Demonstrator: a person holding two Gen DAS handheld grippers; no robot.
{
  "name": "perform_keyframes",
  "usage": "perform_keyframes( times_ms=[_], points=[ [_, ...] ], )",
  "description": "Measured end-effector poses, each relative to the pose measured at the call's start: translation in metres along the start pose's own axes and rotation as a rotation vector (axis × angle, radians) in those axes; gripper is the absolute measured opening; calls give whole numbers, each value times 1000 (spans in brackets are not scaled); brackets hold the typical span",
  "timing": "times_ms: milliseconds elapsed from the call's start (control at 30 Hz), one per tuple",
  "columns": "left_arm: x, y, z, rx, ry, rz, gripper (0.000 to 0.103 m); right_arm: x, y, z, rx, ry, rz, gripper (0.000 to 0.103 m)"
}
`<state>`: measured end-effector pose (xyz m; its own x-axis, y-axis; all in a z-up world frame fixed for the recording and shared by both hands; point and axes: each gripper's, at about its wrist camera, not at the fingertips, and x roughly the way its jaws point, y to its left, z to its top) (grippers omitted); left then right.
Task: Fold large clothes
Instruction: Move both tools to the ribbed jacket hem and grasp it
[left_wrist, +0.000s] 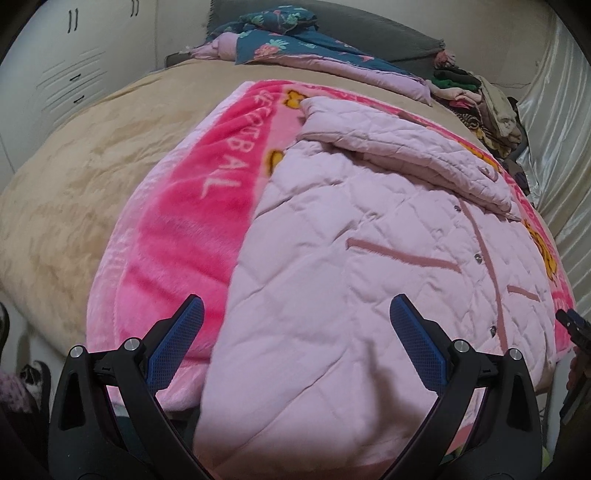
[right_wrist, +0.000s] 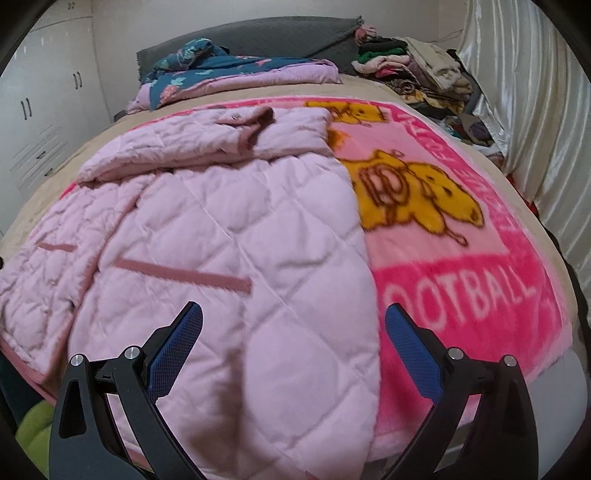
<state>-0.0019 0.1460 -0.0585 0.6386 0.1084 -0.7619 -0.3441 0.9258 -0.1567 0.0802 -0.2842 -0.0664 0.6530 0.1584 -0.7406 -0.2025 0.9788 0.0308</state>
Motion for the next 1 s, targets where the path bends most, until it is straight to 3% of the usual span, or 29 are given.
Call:
perform_keyframes(
  times_ms=[200, 433, 900, 1000],
  points=[
    [4, 18, -15, -46, 28, -19, 95, 1, -9, -21, 13, 6, -24, 98],
    [13, 27, -37, -87, 73, -58, 95, 2, -17, -46, 1, 78, -16, 98],
    [10, 22, -44, -95, 57, -119, 94, 1, -30, -87, 60, 213, 80, 98],
    [10, 20, -44, -89, 53, -121, 92, 5, -28, -96, 78, 261, 132, 93]
  ],
)
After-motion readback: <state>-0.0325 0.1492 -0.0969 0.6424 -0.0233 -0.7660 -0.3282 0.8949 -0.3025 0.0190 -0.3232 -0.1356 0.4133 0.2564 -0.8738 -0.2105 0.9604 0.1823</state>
